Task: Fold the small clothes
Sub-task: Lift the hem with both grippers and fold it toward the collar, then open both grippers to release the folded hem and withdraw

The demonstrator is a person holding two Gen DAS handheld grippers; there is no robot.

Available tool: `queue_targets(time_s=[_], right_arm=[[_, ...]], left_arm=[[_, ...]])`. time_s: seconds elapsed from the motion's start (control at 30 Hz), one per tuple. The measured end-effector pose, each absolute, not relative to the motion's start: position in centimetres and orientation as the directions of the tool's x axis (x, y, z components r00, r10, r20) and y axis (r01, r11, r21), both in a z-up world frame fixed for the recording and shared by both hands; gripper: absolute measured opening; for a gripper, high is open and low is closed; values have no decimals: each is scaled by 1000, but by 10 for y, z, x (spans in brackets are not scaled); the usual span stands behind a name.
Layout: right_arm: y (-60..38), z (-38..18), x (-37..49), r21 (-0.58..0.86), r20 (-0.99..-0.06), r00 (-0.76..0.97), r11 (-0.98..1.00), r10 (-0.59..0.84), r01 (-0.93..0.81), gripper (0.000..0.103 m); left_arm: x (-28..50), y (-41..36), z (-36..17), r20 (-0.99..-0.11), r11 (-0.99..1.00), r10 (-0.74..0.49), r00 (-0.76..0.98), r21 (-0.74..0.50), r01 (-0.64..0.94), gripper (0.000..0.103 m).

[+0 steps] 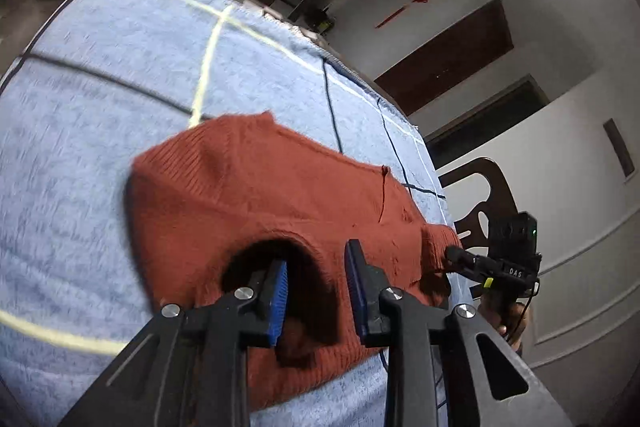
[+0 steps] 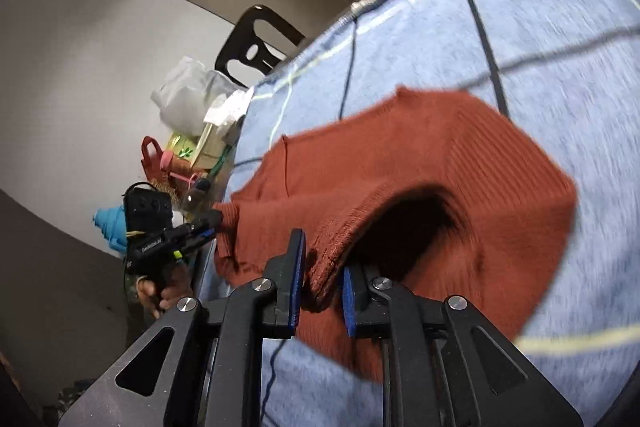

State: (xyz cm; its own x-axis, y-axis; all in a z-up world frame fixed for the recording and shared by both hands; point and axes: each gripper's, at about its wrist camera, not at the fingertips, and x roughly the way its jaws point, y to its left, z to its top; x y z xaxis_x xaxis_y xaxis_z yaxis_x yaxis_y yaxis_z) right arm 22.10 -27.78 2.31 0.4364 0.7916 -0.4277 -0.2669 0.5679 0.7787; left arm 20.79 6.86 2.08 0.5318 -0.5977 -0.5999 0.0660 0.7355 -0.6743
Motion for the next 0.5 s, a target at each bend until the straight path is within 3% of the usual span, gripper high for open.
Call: queue_targets(time_s=[0.07, 0.17, 0.33, 0.43, 0.5], right_arm=[[-282, 31, 228, 789, -394, 488, 559, 779, -256, 18], [-288, 40, 232, 789, -365, 546, 562, 754, -248, 35], [-303, 46, 226, 767, -340, 621, 590, 706, -251, 36], [-306, 42, 224, 711, -417, 657, 676, 628, -194, 36], [-300, 38, 225, 659, -473, 655, 730, 590, -180, 36]], left_arm=[[216, 72, 27, -577, 730, -589, 565, -680, 67, 29], [227, 89, 37, -549, 726, -541, 637, -687, 26, 29], [226, 108, 39, -576, 761, -448, 684, -647, -46, 30], [218, 122, 34, -592, 771, -390, 705, -629, -102, 39], [216, 127, 29, -607, 771, -372, 702, -623, -131, 39]])
